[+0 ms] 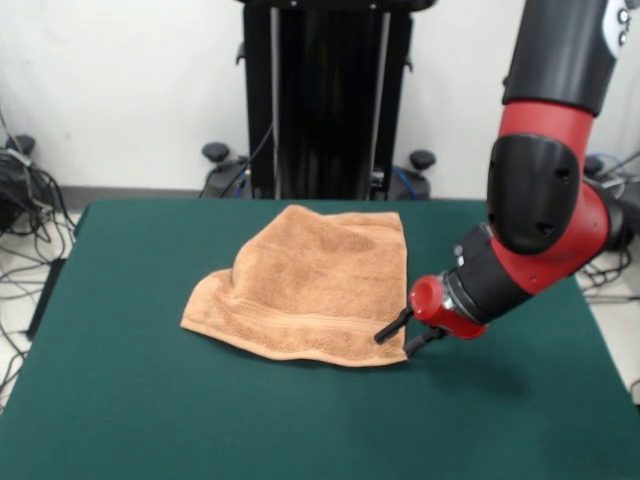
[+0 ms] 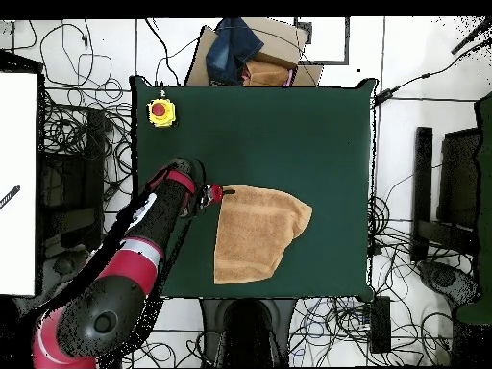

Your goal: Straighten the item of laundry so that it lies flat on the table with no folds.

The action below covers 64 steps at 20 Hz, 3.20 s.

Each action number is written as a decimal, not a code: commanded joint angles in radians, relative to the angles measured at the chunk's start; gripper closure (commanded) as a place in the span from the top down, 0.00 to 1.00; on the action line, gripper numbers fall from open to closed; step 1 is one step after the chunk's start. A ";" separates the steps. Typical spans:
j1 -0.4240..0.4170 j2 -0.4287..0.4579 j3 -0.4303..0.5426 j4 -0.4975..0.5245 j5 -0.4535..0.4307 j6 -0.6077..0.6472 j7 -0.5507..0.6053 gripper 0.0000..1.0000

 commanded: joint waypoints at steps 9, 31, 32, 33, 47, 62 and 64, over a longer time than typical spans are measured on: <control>-0.046 0.133 0.087 -0.005 -0.017 -0.088 0.144 1.00; -0.061 0.118 0.121 0.009 -0.021 -0.139 0.108 1.00; -0.062 0.117 0.124 0.011 -0.020 -0.140 0.106 1.00; -0.063 0.115 0.126 0.012 -0.020 -0.141 0.103 1.00; -0.067 0.108 0.137 0.017 -0.014 -0.137 0.083 0.00; -0.076 -0.011 0.221 0.132 -0.027 -0.191 0.009 0.00; -0.074 -0.036 0.231 0.166 -0.033 -0.209 0.009 0.00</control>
